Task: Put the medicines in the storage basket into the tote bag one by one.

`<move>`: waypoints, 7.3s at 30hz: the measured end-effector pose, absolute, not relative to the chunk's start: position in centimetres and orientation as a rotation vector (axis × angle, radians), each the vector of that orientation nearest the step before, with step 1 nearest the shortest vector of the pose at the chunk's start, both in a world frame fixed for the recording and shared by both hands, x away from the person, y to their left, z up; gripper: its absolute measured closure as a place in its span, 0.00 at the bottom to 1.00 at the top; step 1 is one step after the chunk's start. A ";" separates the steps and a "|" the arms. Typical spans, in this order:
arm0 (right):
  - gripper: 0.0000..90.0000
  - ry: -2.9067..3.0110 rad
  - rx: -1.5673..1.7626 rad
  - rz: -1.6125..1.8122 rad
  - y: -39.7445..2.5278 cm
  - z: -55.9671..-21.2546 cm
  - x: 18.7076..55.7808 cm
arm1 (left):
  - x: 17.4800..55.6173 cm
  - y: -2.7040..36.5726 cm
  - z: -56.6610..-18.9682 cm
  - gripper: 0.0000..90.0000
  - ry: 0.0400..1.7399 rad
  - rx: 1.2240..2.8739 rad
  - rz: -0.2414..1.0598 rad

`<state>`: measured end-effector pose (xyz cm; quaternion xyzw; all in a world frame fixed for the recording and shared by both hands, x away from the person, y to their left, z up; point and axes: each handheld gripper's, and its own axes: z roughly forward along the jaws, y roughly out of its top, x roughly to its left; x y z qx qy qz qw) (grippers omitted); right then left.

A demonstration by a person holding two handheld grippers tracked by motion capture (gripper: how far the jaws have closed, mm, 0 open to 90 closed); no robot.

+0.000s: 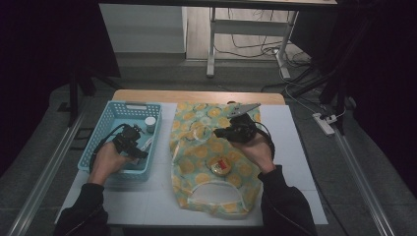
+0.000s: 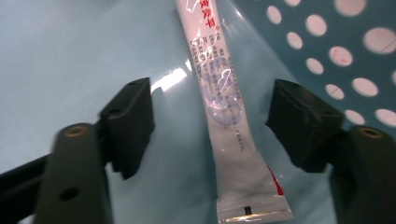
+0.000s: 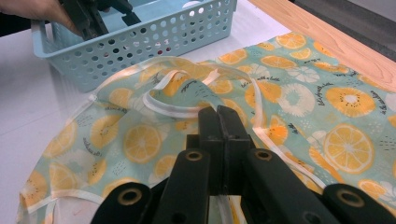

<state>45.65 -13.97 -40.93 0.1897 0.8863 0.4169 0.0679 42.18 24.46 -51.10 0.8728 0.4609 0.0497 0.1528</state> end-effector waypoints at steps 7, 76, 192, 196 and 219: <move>1.00 2.675 0.565 1.260 -14.0 -41.0 45.7 | 42.5 25.0 -51.2 0.61 1.358 2.456 0.072; 1.00 2.649 0.562 1.273 -13.9 -40.8 45.6 | 34.9 23.0 -42.7 0.80 1.092 2.162 0.172; 1.00 2.648 0.571 1.216 -13.4 -41.9 45.9 | 38.5 14.5 -45.8 0.21 0.952 2.105 0.111; 1.00 2.647 0.572 1.217 -13.4 -41.9 45.9 | 38.6 16.0 -45.5 0.15 0.993 2.092 0.099; 1.00 2.645 0.568 1.213 -13.4 -42.0 45.8 | 40.0 23.5 -45.5 0.03 1.158 2.082 0.249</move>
